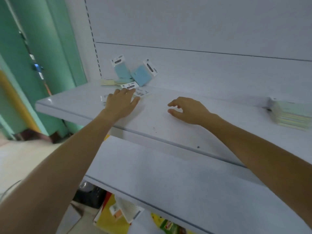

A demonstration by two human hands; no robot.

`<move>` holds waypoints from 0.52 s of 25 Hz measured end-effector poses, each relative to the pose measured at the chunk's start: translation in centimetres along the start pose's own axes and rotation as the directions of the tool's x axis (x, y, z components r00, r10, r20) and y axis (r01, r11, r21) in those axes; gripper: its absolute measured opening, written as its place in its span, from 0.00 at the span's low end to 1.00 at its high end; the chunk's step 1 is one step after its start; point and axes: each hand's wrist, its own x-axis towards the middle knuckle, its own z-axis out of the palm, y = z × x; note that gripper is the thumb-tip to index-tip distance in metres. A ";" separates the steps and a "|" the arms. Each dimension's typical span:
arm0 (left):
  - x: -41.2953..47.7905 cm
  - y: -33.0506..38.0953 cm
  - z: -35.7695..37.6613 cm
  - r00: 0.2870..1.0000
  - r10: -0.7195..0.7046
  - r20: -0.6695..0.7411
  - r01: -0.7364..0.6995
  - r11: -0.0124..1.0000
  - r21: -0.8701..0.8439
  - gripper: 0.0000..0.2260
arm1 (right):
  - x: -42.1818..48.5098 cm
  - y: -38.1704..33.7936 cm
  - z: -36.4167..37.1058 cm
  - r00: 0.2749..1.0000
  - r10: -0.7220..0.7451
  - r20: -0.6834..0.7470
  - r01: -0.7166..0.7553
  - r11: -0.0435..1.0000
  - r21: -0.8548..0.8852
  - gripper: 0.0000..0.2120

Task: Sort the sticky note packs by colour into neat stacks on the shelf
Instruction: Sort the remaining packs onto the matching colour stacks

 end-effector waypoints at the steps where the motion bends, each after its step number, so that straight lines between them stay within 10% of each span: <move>1: 0.2 -2.2 0.2 1.000 -0.018 0.002 0.018 1.000 0.003 0.22 | 1.8 -1.3 0.7 1.000 -0.008 0.023 0.008 1.000 0.003 0.18; 13: 8.5 -15.0 2.3 0.989 -0.146 -0.002 0.145 0.984 -0.103 0.21 | 20.0 -5.0 6.4 0.988 0.134 0.074 -0.130 0.990 -0.061 0.36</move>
